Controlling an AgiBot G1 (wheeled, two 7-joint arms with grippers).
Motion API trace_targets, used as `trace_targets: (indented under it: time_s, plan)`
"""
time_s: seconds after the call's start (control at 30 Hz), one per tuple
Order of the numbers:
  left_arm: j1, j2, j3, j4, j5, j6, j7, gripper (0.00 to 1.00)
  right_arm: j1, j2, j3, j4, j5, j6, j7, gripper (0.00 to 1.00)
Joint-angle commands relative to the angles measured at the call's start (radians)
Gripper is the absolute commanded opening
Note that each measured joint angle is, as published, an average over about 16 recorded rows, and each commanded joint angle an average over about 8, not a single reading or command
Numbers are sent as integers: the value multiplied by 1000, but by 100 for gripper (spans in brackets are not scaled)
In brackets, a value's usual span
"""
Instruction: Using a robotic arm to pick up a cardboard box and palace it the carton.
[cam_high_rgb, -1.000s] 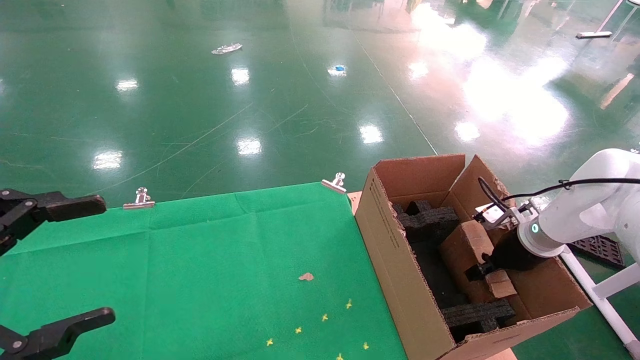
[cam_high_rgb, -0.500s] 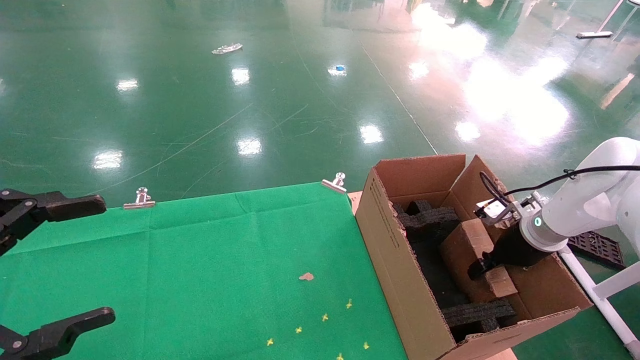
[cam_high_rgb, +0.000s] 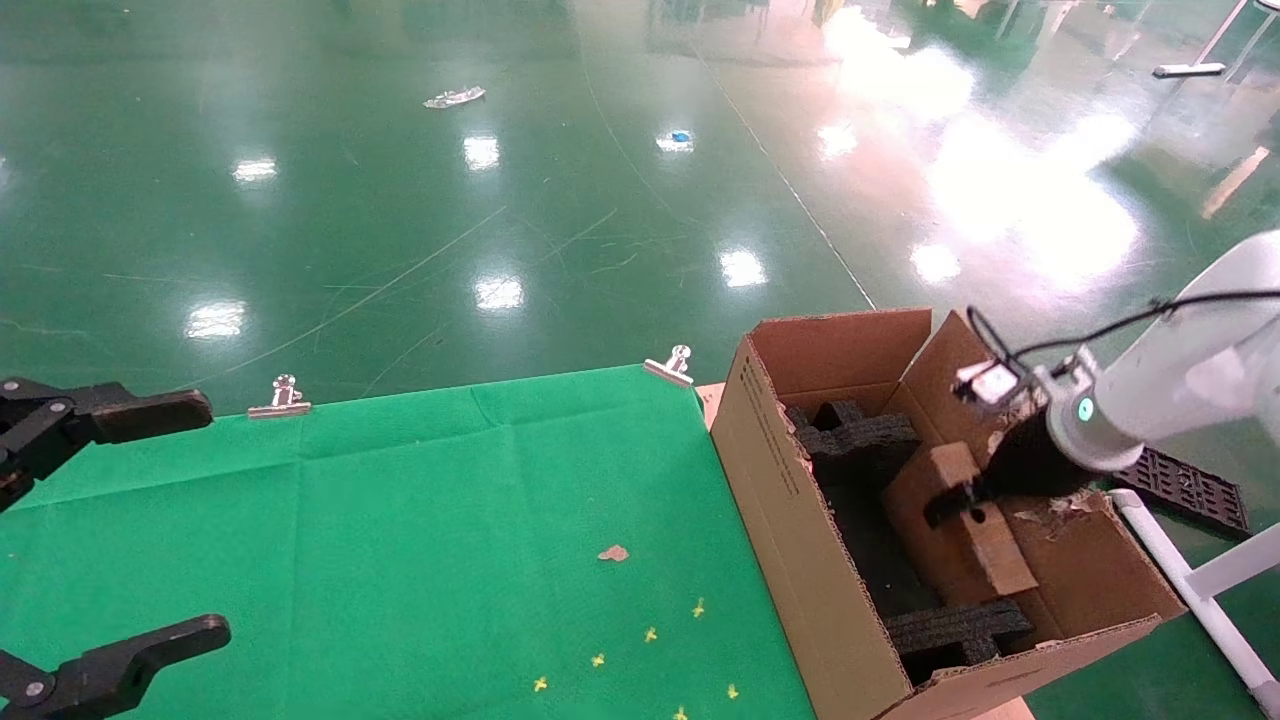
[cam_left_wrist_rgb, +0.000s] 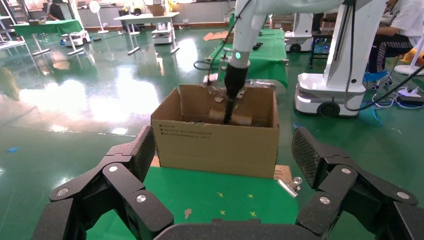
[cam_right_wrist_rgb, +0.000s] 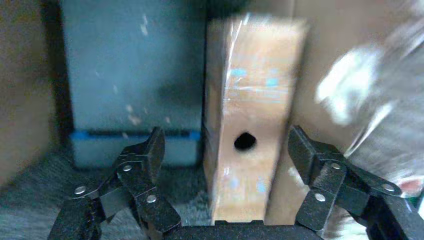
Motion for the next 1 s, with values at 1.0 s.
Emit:
trace_targets:
  time_s: [1.0]
  plan:
    - [0, 0, 2, 1, -1, 0, 1, 100, 214, 245, 337, 412, 257, -13, -395, 100]
